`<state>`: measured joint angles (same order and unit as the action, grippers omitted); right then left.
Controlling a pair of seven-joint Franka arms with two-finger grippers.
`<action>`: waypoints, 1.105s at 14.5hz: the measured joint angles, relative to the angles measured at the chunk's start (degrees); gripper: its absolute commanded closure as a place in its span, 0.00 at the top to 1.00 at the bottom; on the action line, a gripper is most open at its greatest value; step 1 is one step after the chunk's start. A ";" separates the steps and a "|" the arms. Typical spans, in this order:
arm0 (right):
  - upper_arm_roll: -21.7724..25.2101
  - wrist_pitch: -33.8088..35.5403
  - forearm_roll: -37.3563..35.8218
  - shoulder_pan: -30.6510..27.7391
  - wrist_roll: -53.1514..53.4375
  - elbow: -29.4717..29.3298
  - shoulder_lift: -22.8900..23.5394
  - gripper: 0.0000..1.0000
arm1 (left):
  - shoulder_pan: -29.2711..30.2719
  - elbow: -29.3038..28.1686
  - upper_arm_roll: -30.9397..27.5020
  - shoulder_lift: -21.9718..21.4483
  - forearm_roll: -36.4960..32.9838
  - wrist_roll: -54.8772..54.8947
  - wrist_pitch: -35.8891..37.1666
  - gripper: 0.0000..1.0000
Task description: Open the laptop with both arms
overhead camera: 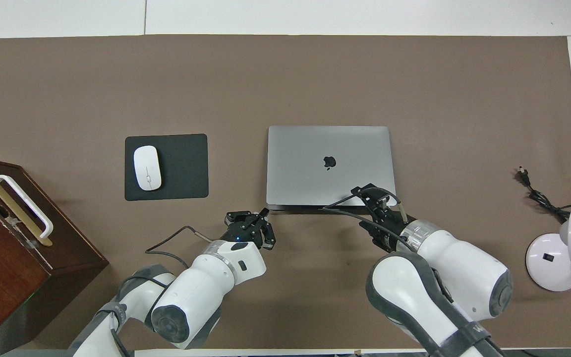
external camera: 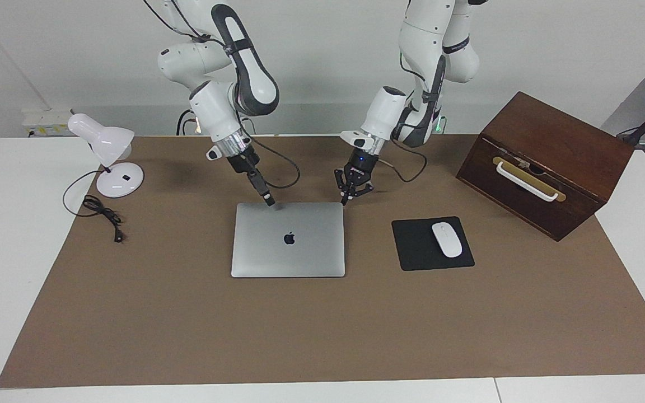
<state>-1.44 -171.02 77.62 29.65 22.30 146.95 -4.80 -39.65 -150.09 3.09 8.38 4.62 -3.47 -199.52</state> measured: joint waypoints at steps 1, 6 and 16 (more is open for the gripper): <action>-0.01 0.00 0.00 0.04 0.00 -0.07 0.31 0.95 | 0.00 0.77 -0.10 0.76 0.00 0.82 0.00 0.00; -0.02 0.00 0.00 0.15 -0.29 -1.18 1.91 0.95 | 0.01 3.50 -0.25 2.97 0.00 2.16 0.00 0.00; -0.02 0.00 0.00 0.18 -1.64 -1.59 2.30 0.95 | 0.16 6.40 -1.52 6.04 0.00 4.68 0.00 0.00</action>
<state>-1.47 -171.02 77.62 29.83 20.67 145.36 -2.50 -39.49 -143.69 1.57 14.43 4.62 1.21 -199.53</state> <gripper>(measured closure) 0.022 0.991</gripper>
